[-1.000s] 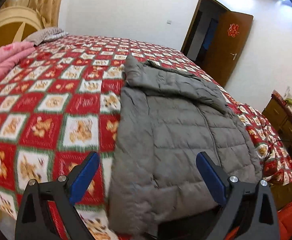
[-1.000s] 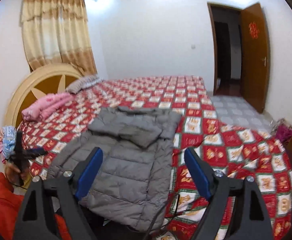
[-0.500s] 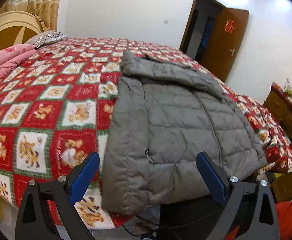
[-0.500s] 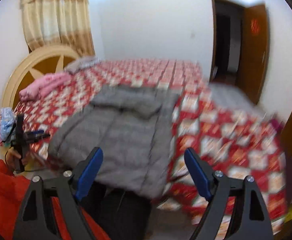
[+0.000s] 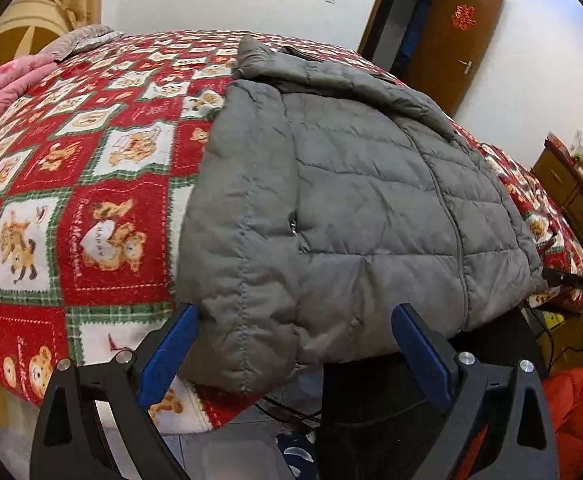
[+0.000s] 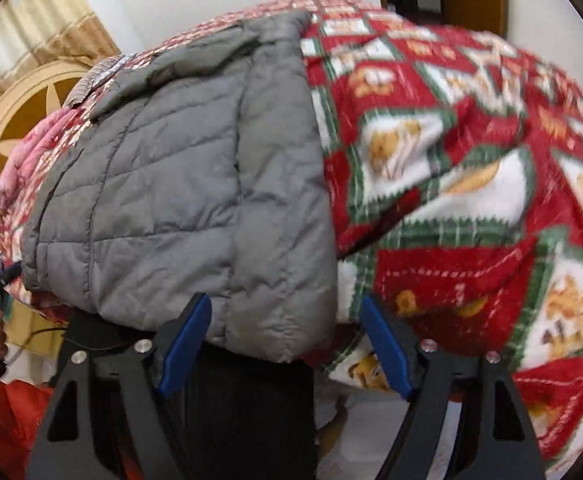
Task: Fold large clothes
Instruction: 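Grasp the folded jacket edge with the right tool and lift it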
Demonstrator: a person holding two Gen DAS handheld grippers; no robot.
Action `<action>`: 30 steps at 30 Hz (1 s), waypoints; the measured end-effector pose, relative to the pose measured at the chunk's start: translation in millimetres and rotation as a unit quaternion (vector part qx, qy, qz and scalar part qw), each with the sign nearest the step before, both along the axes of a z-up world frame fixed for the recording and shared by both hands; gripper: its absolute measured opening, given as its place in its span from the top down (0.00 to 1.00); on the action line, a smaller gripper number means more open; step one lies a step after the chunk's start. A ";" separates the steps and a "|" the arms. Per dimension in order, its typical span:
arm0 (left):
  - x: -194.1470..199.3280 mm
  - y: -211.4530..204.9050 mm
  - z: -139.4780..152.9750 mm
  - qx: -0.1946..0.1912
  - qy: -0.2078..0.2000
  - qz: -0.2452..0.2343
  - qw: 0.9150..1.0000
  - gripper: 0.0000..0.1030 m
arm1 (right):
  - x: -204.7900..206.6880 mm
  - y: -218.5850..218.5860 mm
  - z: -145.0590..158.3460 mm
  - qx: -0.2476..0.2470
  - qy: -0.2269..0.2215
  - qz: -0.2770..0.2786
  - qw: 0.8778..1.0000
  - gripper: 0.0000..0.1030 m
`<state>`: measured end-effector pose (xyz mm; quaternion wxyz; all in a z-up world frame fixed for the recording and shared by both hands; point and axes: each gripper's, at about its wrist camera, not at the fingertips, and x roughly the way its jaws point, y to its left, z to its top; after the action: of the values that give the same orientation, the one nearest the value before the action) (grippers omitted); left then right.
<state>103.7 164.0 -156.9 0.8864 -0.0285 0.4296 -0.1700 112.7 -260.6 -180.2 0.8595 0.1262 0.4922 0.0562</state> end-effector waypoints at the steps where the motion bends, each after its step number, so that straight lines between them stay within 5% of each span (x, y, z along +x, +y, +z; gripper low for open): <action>1: 0.4 -2.0 -0.4 0.012 -0.004 0.000 1.000 0.05 | 0.4 -1.3 -2.6 0.009 0.005 0.002 1.000 0.23; 5: 6.8 3.2 -9.0 0.053 0.005 0.025 0.998 0.05 | 3.1 -0.5 -15.2 0.034 0.017 0.013 0.999 0.23; 9: 4.1 22.6 -13.4 0.013 0.018 0.042 0.999 0.05 | 10.5 1.2 -28.6 0.064 0.023 0.025 0.997 0.24; 14: 15.9 28.2 -20.6 -0.082 0.034 0.035 0.995 0.07 | 18.6 2.6 -36.8 0.083 0.024 0.046 0.995 0.66; 18: 24.7 25.0 -28.8 -0.119 0.057 0.038 0.991 0.61 | 15.6 0.0 -31.6 0.100 0.012 0.042 0.994 0.80; 24: 12.2 11.2 -10.2 -0.120 0.017 0.016 0.993 0.83 | -1.5 -3.7 -1.4 0.152 -0.042 0.064 0.985 0.85; 30: -2.5 3.7 37.7 -0.171 -0.049 -0.016 0.984 0.88 | -11.6 -8.3 38.9 0.228 -0.113 0.073 0.964 0.86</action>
<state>101.1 167.8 -119.2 0.8856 -0.1639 0.3508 -0.2565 101.2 -268.9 -141.3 0.8516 0.2757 0.3737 0.2433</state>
